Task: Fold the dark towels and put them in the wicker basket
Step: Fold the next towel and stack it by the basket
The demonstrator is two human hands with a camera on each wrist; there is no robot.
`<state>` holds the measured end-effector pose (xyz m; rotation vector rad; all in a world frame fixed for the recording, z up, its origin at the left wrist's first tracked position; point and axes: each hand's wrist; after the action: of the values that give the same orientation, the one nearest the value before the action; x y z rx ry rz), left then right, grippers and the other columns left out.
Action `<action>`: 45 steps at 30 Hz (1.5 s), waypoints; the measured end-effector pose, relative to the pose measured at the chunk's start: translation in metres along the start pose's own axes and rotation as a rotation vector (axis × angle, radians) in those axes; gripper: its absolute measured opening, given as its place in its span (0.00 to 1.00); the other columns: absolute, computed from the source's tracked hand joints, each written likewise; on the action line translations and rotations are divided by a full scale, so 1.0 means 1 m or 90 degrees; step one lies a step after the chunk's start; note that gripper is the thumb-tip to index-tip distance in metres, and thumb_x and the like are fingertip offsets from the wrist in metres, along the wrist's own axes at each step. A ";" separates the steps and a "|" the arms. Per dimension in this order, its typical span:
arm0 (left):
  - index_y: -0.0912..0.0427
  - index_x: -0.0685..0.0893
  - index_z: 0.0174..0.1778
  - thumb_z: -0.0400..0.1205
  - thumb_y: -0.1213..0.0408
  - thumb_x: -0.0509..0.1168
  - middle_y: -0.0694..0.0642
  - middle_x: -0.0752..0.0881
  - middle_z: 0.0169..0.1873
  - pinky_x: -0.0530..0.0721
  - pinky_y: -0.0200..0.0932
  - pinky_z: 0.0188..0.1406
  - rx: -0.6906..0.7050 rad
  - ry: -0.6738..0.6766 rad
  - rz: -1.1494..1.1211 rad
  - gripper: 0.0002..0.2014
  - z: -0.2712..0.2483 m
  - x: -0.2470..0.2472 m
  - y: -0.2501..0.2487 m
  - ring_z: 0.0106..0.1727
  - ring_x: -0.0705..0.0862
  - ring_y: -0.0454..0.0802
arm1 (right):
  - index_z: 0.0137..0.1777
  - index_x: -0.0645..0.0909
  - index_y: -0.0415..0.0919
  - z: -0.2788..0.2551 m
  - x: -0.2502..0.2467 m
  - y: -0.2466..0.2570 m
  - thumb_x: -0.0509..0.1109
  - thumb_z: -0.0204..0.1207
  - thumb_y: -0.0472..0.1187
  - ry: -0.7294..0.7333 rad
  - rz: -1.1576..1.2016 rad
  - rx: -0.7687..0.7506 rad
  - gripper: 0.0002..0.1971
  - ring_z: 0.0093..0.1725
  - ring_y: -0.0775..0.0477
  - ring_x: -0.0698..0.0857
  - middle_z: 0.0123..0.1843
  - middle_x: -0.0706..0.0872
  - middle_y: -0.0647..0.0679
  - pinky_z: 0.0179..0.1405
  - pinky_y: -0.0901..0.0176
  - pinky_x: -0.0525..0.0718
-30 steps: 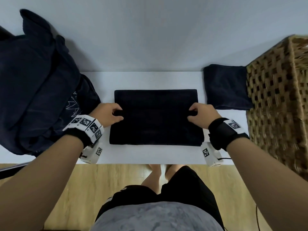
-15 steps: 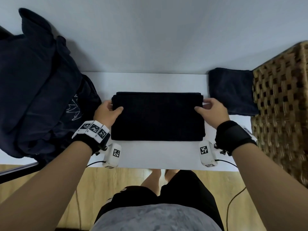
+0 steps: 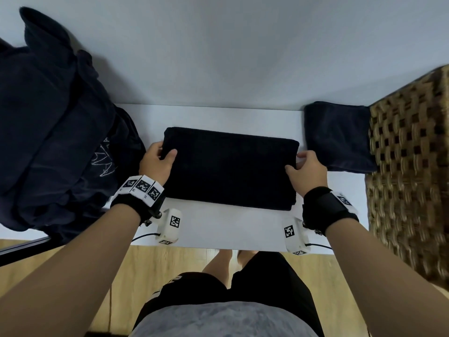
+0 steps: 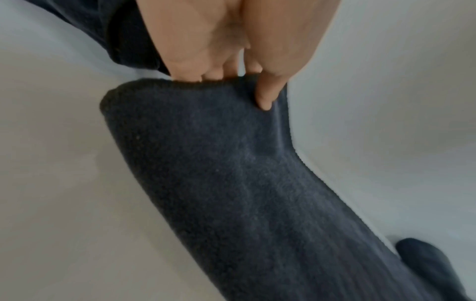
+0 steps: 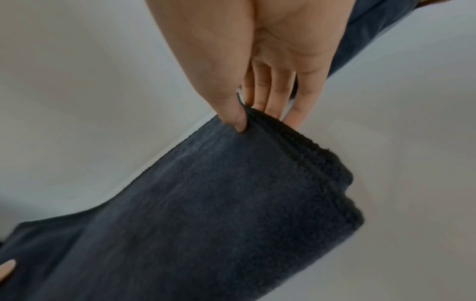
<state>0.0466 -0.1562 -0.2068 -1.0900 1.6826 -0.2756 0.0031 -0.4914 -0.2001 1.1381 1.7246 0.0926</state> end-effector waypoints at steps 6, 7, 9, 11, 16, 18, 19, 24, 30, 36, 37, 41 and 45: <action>0.61 0.78 0.70 0.75 0.54 0.75 0.62 0.80 0.65 0.80 0.49 0.61 -0.041 0.035 0.206 0.30 -0.001 0.004 -0.004 0.63 0.82 0.60 | 0.70 0.73 0.41 -0.021 0.008 0.003 0.74 0.75 0.38 -0.056 -0.197 -0.168 0.24 0.60 0.38 0.79 0.62 0.75 0.40 0.56 0.51 0.81; 0.62 0.77 0.70 0.73 0.55 0.77 0.60 0.81 0.64 0.81 0.49 0.60 -0.055 0.042 0.198 0.31 -0.003 0.006 -0.003 0.63 0.82 0.60 | 0.72 0.72 0.43 -0.025 0.012 0.001 0.75 0.75 0.40 -0.015 -0.203 -0.181 0.26 0.59 0.40 0.79 0.61 0.75 0.41 0.56 0.51 0.81; 0.62 0.78 0.67 0.72 0.57 0.78 0.56 0.85 0.57 0.80 0.44 0.51 -0.086 0.059 0.177 0.30 -0.008 0.007 0.000 0.60 0.84 0.57 | 0.80 0.64 0.48 -0.032 0.018 -0.003 0.76 0.75 0.42 0.101 -0.180 -0.144 0.36 0.55 0.43 0.79 0.59 0.76 0.42 0.55 0.55 0.79; 0.61 0.83 0.58 0.71 0.58 0.78 0.54 0.86 0.47 0.78 0.41 0.42 -0.114 0.102 0.181 0.21 -0.013 0.007 0.003 0.53 0.86 0.57 | 0.85 0.55 0.51 -0.037 0.022 -0.010 0.78 0.73 0.43 0.152 -0.169 -0.106 0.45 0.55 0.44 0.80 0.58 0.77 0.42 0.57 0.56 0.79; 0.58 0.86 0.55 0.65 0.54 0.74 0.55 0.88 0.49 0.85 0.50 0.58 -0.151 0.189 0.116 0.23 -0.035 -0.007 0.017 0.54 0.86 0.56 | 0.86 0.51 0.54 -0.045 0.019 -0.020 0.81 0.69 0.43 0.205 -0.178 -0.113 0.51 0.45 0.52 0.76 0.53 0.77 0.46 0.49 0.62 0.75; 0.56 0.81 0.62 0.71 0.59 0.75 0.52 0.86 0.52 0.83 0.49 0.58 -0.111 0.182 0.090 0.23 -0.047 -0.014 0.021 0.56 0.84 0.53 | 0.86 0.51 0.55 -0.049 0.019 -0.020 0.82 0.69 0.43 0.227 -0.184 -0.120 0.52 0.45 0.52 0.76 0.52 0.75 0.48 0.48 0.63 0.74; 0.53 0.78 0.63 0.73 0.60 0.74 0.48 0.86 0.50 0.83 0.43 0.52 -0.092 0.167 0.078 0.23 -0.055 -0.018 0.020 0.53 0.84 0.49 | 0.86 0.51 0.55 -0.052 0.020 -0.019 0.82 0.69 0.44 0.241 -0.187 -0.126 0.52 0.45 0.52 0.76 0.52 0.75 0.48 0.49 0.63 0.74; 0.42 0.71 0.57 0.75 0.58 0.71 0.38 0.82 0.42 0.74 0.31 0.33 0.000 0.140 0.057 0.20 -0.102 -0.020 -0.005 0.41 0.82 0.34 | 0.85 0.56 0.57 -0.074 0.039 -0.002 0.76 0.76 0.47 0.346 -0.136 -0.160 0.42 0.47 0.52 0.80 0.48 0.81 0.50 0.50 0.65 0.73; 0.49 0.73 0.68 0.77 0.58 0.71 0.40 0.80 0.37 0.75 0.22 0.31 0.092 0.199 0.060 0.24 -0.140 0.028 -0.022 0.36 0.79 0.30 | 0.61 0.84 0.47 -0.093 0.058 0.028 0.55 0.87 0.55 0.390 0.095 -0.036 0.19 0.46 0.47 0.90 0.50 0.90 0.46 0.52 0.51 0.87; 0.47 0.69 0.77 0.80 0.59 0.70 0.42 0.84 0.49 0.89 0.47 0.52 0.062 0.361 0.006 0.30 -0.145 0.047 -0.021 0.46 0.88 0.42 | 0.52 0.86 0.44 -0.095 0.061 0.033 0.66 0.75 0.65 0.418 0.267 0.078 0.24 0.49 0.43 0.91 0.48 0.92 0.44 0.50 0.46 0.91; 0.47 0.71 0.76 0.80 0.61 0.70 0.43 0.85 0.49 0.90 0.47 0.51 0.056 0.357 -0.023 0.27 -0.145 0.045 -0.019 0.45 0.89 0.43 | 0.50 0.85 0.41 -0.094 0.062 0.031 0.69 0.77 0.58 0.384 0.221 0.032 0.18 0.49 0.40 0.90 0.45 0.91 0.42 0.52 0.43 0.90; 0.47 0.79 0.66 0.81 0.67 0.67 0.48 0.87 0.45 0.88 0.35 0.38 0.056 0.253 -0.078 0.18 -0.136 0.026 -0.007 0.37 0.89 0.42 | 0.49 0.84 0.41 -0.092 0.057 0.026 0.70 0.78 0.44 0.319 0.141 -0.046 0.07 0.49 0.41 0.89 0.44 0.90 0.44 0.53 0.44 0.88; 0.42 0.79 0.56 0.81 0.60 0.67 0.46 0.85 0.42 0.82 0.34 0.37 0.034 0.163 -0.015 0.10 -0.118 0.009 0.011 0.38 0.87 0.44 | 0.54 0.85 0.42 -0.086 0.038 0.016 0.69 0.78 0.45 0.304 0.172 -0.025 0.10 0.52 0.43 0.89 0.50 0.91 0.46 0.58 0.40 0.87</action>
<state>-0.0603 -0.1944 -0.1713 -1.0698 1.8774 -0.4899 -0.0539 -0.4186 -0.1772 1.3925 1.9547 0.6030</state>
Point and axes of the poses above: each hand's wrist, its own z-axis towards the middle knuckle, its own x-axis out of the palm, y = z × x
